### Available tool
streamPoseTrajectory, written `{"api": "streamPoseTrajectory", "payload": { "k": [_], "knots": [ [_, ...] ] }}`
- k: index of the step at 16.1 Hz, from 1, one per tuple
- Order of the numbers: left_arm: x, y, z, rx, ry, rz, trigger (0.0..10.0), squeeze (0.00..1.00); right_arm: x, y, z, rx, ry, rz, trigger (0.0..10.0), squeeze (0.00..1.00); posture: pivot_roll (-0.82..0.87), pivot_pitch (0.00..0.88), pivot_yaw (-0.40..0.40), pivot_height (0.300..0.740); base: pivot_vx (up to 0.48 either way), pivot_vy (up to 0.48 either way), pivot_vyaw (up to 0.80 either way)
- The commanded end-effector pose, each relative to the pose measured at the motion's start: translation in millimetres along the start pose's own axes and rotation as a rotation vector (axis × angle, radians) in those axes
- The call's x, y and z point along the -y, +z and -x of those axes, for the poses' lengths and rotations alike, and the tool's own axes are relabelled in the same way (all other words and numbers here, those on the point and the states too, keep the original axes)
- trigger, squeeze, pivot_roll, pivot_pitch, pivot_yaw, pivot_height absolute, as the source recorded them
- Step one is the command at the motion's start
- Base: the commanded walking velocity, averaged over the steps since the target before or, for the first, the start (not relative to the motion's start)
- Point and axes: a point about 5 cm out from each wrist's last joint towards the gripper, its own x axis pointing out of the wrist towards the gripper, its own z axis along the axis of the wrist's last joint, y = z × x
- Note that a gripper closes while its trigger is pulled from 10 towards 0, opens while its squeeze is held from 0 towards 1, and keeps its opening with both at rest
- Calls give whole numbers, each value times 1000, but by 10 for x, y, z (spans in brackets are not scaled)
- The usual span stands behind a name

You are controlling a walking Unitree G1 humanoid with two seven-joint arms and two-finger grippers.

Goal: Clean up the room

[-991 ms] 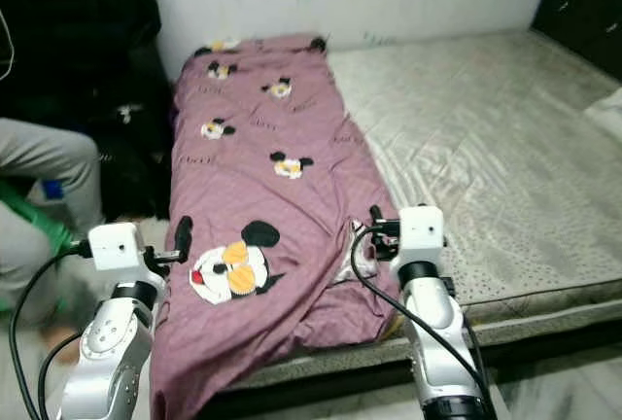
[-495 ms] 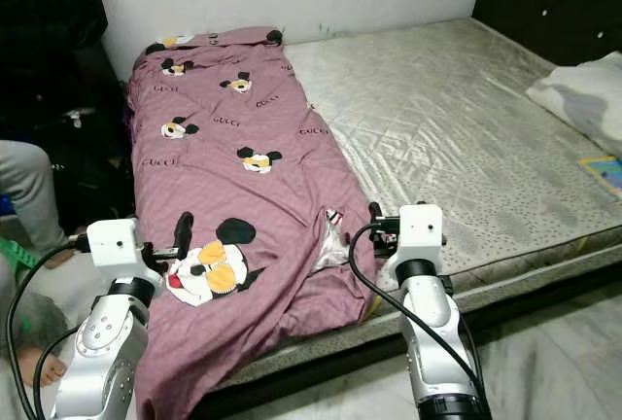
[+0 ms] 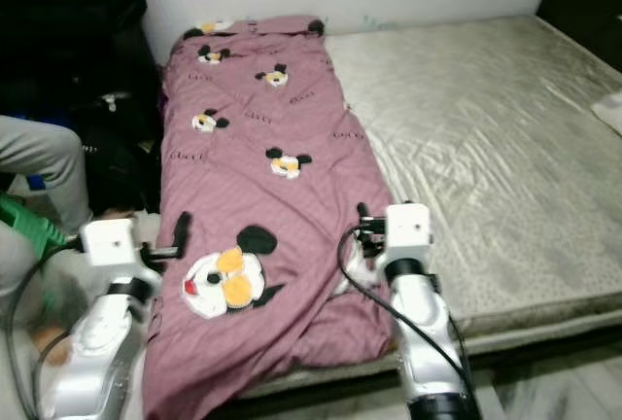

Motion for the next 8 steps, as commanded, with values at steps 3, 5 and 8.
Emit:
{"api": "streamPoseTrajectory", "payload": {
  "k": [3, 5, 8],
  "knots": [
    [88, 7, -23, 1, -19, -10, 10000, 0, 109, -15, 16, -7, -29, 15, 10000, 0, -17, 32, 62, 740, 178, 0, 0],
    [79, 6, -22, 0, -9, -17, 10000, 0, 113, -24, 23, -8, -31, 18, 10000, 0, -14, 33, 62, 740, 0, 0, 0],
    [28, 7, -15, -7, 22, -42, 10000, 0, 116, -17, 31, 0, -33, 18, 10000, 0, -14, 33, 62, 740, 0, 0, 0]
  ]
}}
